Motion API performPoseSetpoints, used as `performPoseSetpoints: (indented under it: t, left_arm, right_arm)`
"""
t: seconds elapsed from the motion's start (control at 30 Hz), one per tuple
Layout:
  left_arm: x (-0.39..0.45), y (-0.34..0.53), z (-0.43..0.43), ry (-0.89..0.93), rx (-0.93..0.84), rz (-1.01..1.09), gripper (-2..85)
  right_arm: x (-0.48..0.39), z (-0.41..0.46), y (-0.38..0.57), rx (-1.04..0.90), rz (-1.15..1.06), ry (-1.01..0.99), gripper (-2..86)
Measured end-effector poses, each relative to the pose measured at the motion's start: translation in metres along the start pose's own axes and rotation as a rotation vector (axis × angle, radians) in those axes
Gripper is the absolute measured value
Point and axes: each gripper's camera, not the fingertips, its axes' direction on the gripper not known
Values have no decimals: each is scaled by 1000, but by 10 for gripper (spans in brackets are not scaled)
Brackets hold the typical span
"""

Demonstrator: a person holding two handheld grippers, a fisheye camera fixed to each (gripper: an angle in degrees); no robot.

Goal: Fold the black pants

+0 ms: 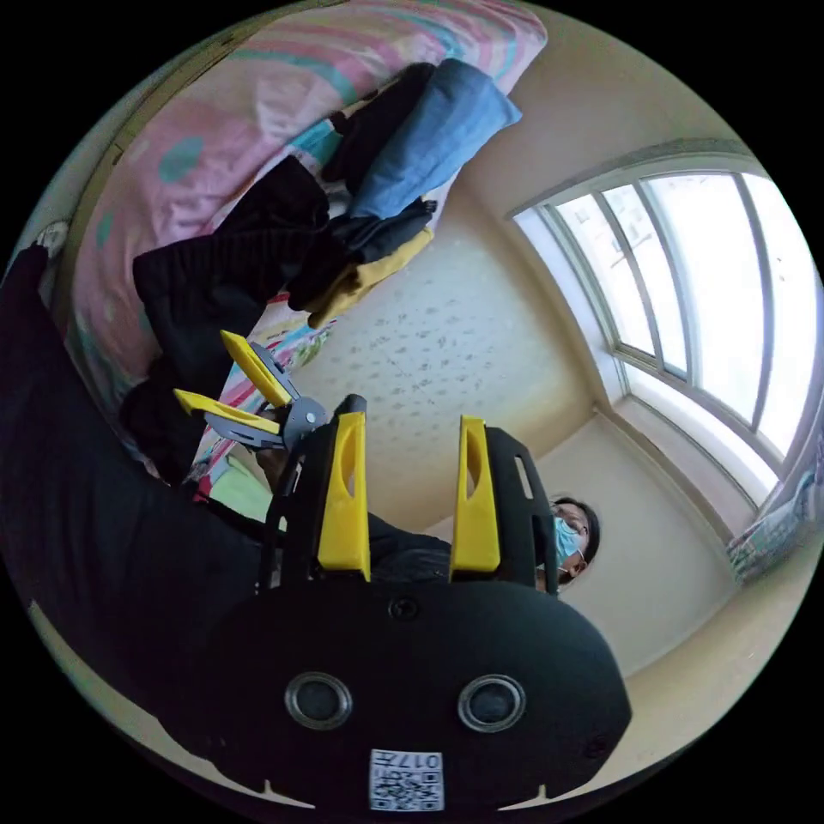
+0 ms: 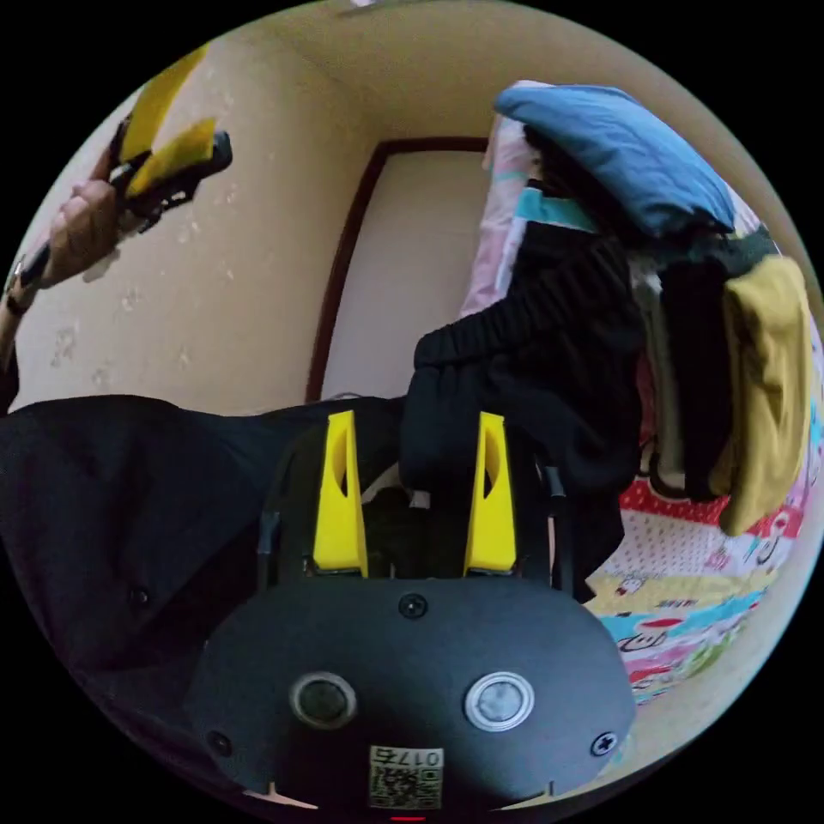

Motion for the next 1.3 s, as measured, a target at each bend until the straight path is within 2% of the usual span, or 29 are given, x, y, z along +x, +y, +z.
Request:
performPoseSetpoints:
  t: [0.03, 0.07, 0.1, 0.17, 0.2, 0.23, 0.27, 0.37, 0.47, 0.53, 0.6, 0.67, 0.73, 0.8, 0.9, 0.97, 1.07, 1.1, 1.17, 1.23, 1.3]
  left_arm:
    - [-3, 15, -22, 3, 47, 34, 143]
    - [-6, 27, -41, -12, 90, 47, 138]
    - [-8, 32, -50, -21, 107, 48, 138]
    - [-10, 43, -75, -99, 146, 31, 136]
    - [-6, 43, -79, -160, 150, 37, 136]
    - [9, 44, -81, -356, 148, 56, 135]
    - [27, 41, -74, -596, 118, 80, 136]
    - [64, 25, -41, -998, 28, 163, 152]
    - [99, 11, -12, -1034, 6, 300, 155]
    - [119, 0, 8, -1051, -34, 368, 157]
    - [135, -10, 29, -1110, -83, 401, 161]
    - [156, -17, 56, -1202, -146, 460, 173]
    - [173, -13, 73, -1239, -187, 525, 178]
    - [198, 0, 90, -1237, -225, 644, 185]
    - [258, 45, 127, -1133, -292, 976, 195]
    - [323, 94, 167, -993, -345, 1280, 209]
    - [406, 151, 238, -783, -480, 1589, 219]
    - [420, 163, 255, -747, -517, 1648, 219]
    - [465, 203, 321, -550, -687, 1797, 191]
    - [488, 235, 369, -371, -839, 1822, 141]
    - [508, 267, 403, -205, -874, 1802, 93]
  right_arm:
    - [-8, 16, -12, -65, -38, 28, 190]
    - [-22, 53, -29, -207, -111, 110, 187]
    - [-33, 86, -34, -320, -175, 272, 178]
    - [-39, 102, -26, -347, -261, 490, 120]
    - [-33, 87, -19, -293, -235, 536, 83]
    - [-28, 73, -13, -262, -217, 509, 65]
    - [-12, 40, 1, -190, -127, 449, 59]
    - [21, -70, 61, 70, 38, 391, 51]
    - [41, -191, 141, 317, 189, 413, 43]
    - [53, -258, 194, 460, 292, 274, 37]
    - [67, -327, 274, 672, 367, -29, 33]
    - [67, -366, 340, 851, 446, -162, 31]
    - [46, -406, 401, 999, 413, -180, 29]
    - [9, -460, 478, 1170, 346, -174, 29]
    - [-46, -526, 568, 1350, 241, -103, 29]
    - [-80, -565, 614, 1402, 177, -22, 29]
    - [-139, -623, 685, 1478, 75, 136, 30]
    - [-158, -643, 713, 1519, 42, 186, 30]
    - [-182, -672, 753, 1584, -8, 240, 30]
    - [-201, -698, 796, 1670, -33, 292, 31]
    - [-224, -724, 856, 1810, -11, 363, 31]
